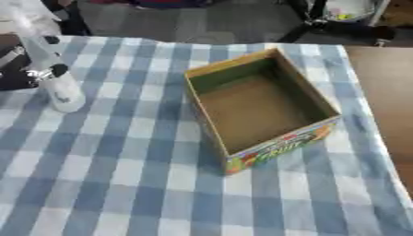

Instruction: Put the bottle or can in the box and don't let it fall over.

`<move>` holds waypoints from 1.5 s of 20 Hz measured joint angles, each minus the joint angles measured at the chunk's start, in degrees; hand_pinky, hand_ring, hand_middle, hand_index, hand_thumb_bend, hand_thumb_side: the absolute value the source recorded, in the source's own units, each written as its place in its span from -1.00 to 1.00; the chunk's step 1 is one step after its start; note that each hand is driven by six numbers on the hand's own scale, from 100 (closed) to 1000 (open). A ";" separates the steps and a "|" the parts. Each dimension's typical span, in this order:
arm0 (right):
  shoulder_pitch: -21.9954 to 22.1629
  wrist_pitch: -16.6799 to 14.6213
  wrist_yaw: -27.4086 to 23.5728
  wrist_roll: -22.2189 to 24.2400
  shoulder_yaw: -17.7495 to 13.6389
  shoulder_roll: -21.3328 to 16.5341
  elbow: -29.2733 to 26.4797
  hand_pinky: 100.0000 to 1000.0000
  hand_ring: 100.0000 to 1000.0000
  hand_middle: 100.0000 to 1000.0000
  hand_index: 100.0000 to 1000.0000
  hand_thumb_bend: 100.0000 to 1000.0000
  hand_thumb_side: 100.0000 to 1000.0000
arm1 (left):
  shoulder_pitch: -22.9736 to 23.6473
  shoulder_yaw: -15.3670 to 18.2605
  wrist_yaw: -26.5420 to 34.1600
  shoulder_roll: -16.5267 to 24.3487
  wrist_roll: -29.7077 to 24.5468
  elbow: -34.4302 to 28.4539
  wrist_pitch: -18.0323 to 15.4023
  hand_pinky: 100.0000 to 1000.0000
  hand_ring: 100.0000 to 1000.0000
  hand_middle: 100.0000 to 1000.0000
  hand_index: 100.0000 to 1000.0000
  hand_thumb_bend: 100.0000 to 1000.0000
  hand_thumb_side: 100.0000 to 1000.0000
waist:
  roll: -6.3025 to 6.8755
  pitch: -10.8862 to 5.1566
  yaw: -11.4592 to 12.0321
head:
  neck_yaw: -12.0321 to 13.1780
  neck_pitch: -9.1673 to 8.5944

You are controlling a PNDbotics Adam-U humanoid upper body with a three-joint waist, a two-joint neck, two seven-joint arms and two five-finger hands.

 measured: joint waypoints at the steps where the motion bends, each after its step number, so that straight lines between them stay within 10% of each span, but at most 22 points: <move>1: 0.00 0.00 0.00 0.00 0.00 0.00 0.00 0.62 0.94 1.00 1.00 -1.00 0.43 | 0.11 0.00 -0.08 0.00 0.01 0.01 -0.01 1.00 0.75 0.90 0.97 -0.17 0.03 | 0.00 0.01 0.01 | 0.04 -0.01; 30: 0.02 0.06 0.01 0.02 -0.01 0.52 0.36 0.63 0.94 1.00 1.00 -1.00 0.44 | 2.58 -0.01 -2.80 -1.09 -1.47 1.48 -0.09 1.00 0.77 0.91 0.97 -0.17 0.02 | -0.82 0.21 0.19 | 0.20 -0.96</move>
